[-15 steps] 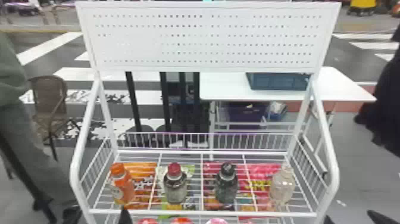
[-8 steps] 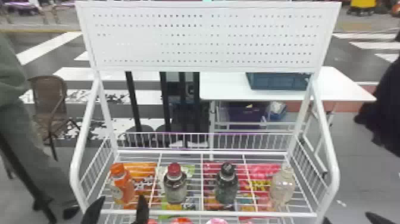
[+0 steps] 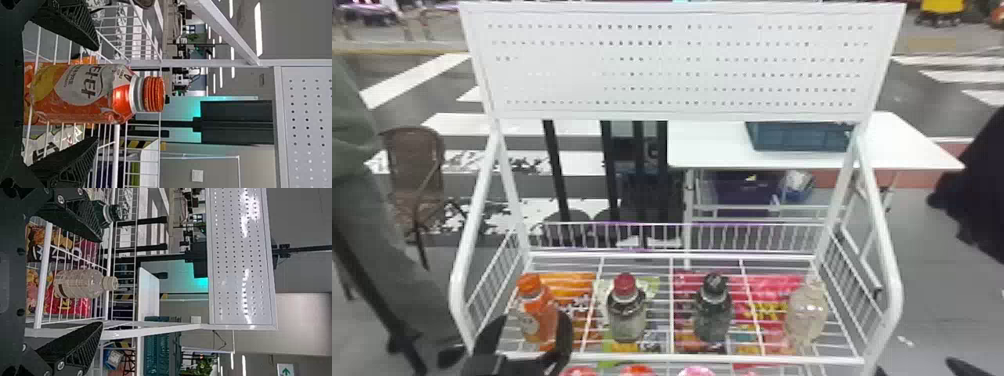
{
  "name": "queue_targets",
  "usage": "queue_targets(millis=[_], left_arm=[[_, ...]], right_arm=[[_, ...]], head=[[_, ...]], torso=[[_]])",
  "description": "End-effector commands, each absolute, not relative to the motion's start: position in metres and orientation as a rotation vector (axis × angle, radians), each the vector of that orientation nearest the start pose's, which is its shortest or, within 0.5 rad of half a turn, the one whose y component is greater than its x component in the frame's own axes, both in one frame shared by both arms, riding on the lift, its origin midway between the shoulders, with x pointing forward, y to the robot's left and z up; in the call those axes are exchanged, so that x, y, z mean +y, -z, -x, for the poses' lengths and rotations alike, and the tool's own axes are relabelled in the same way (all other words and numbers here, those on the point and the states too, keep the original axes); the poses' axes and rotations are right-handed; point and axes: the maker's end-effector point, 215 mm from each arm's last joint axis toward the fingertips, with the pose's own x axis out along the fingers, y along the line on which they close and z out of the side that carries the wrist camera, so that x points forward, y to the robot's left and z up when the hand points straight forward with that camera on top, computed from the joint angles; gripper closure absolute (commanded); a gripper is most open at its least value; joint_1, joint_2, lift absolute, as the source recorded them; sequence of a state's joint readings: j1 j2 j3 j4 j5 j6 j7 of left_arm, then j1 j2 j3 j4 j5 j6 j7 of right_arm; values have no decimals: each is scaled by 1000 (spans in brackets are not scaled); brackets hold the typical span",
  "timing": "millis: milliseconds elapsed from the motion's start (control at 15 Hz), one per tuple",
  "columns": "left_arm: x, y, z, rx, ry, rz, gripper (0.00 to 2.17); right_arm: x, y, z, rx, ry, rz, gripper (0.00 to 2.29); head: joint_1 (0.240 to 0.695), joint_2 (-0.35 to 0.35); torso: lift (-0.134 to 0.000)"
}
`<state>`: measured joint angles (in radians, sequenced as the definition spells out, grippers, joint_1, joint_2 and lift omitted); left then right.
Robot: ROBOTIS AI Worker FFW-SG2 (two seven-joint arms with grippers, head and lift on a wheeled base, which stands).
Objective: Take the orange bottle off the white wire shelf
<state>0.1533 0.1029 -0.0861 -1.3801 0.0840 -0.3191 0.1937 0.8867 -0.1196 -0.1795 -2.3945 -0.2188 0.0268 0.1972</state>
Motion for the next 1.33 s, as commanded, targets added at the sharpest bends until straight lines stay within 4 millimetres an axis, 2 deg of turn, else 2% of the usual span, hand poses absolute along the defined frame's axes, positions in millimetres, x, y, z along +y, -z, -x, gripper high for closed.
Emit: queue_targets(millis=[0, 333, 400, 600, 667, 800, 933, 1133, 1267], left_arm=[[268, 437, -532, 27, -127, -20, 87], [265, 440, -559, 24, -109, -53, 124], [268, 440, -559, 24, -118, -50, 279], [271, 440, -550, 23, -132, -43, 974], [271, 440, -546, 22, -135, -39, 1058], [267, 436, -539, 16, -131, -33, 1058], [265, 423, -527, 1, -128, -22, 1058], [256, 382, -502, -28, -112, -11, 1055], [259, 353, -475, -33, -108, -15, 1055]], right_arm=[[-255, 293, -345, 75, -165, -10, 147], [-257, 296, -341, 86, -164, -3, 147], [-257, 297, -341, 87, -163, -2, 147], [-256, 298, -341, 91, -169, 0, 147], [-254, 297, -342, 88, -172, -1, 147], [-252, 299, -343, 92, -177, -3, 147], [-252, 303, -343, 98, -178, -4, 147], [-249, 303, -344, 95, -182, -9, 147], [-246, 305, -345, 96, -188, -13, 147]], head=[[499, 0], [499, 0], [499, 0], [499, 0], [499, 0], [499, 0], [499, 0], [499, 0], [499, 0]], torso=[[0], [0], [0], [0], [0], [0], [0], [0], [0]])
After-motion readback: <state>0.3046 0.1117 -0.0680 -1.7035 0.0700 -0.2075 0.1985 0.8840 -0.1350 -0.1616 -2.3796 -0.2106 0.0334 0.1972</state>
